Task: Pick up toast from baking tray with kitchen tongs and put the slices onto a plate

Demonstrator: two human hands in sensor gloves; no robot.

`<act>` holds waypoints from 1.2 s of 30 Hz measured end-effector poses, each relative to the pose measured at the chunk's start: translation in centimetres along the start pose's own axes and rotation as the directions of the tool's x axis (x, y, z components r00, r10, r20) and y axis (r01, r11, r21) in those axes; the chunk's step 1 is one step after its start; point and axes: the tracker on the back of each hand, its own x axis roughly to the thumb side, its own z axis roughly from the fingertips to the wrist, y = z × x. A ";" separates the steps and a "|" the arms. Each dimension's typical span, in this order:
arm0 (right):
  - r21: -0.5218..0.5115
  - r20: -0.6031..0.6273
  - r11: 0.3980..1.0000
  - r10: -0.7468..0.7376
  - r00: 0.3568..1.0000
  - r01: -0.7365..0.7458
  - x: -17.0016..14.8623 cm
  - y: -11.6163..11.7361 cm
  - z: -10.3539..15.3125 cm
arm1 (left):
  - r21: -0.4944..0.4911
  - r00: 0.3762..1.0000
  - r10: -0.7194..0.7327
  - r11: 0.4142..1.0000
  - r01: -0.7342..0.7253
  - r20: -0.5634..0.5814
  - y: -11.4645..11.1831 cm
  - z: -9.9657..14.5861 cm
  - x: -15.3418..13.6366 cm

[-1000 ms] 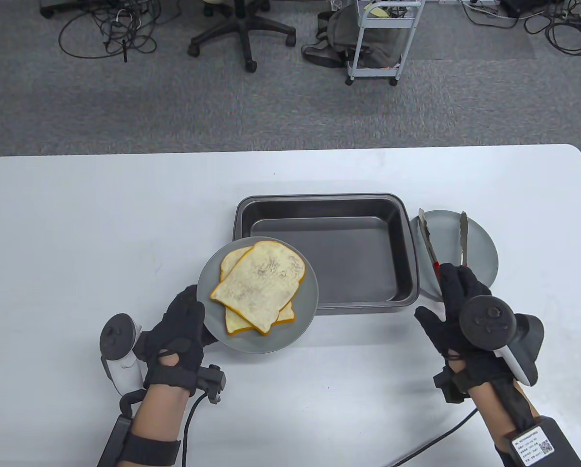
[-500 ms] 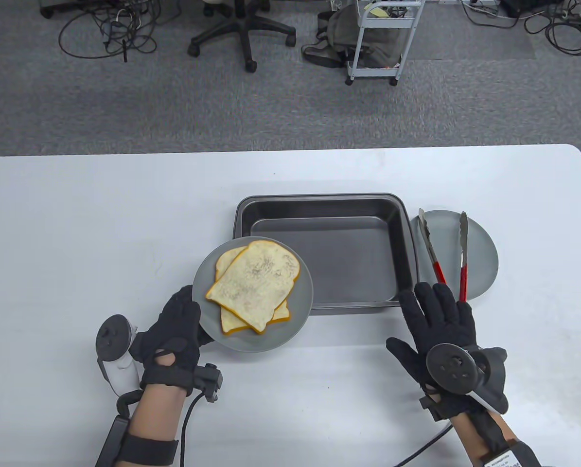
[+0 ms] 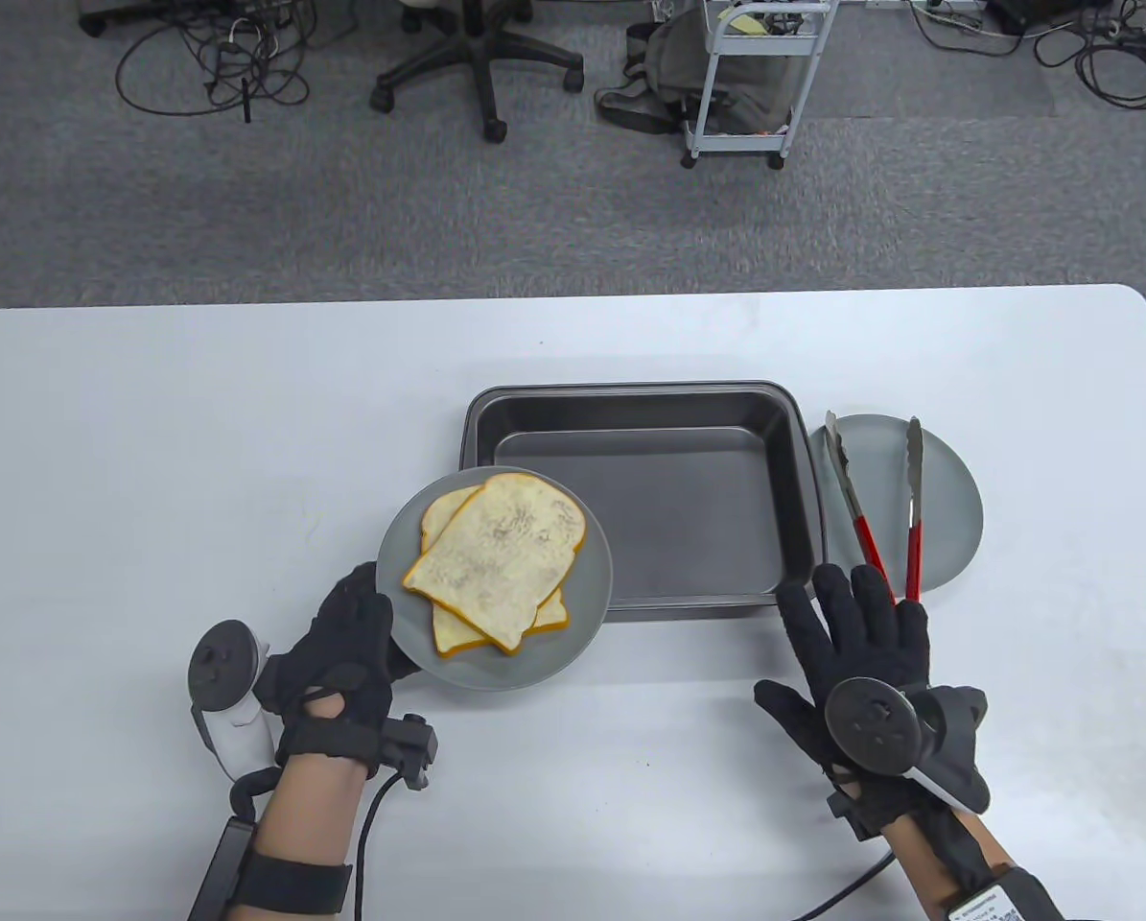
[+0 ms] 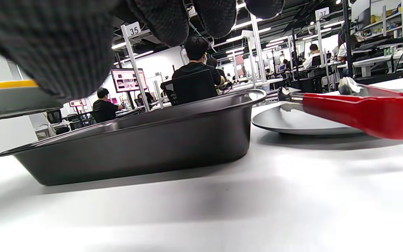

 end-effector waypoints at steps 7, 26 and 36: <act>0.009 0.002 1.000 -0.005 1.000 0.005 0.0 0.1 0.0 | 0.039 0.999 0.052 0.998 -0.052 0.007 1.8 0.0 0.4; 0.047 -0.017 0.996 -0.072 0.997 0.073 -0.3 0.3 0.0 | 0.279 0.991 0.132 0.953 -0.118 -0.034 8.2 -1.0 -1.5; 0.058 -0.018 0.995 -0.084 0.996 0.085 -0.3 0.4 -0.1 | 0.300 0.990 0.067 0.953 -0.028 -0.121 8.9 -2.8 -2.7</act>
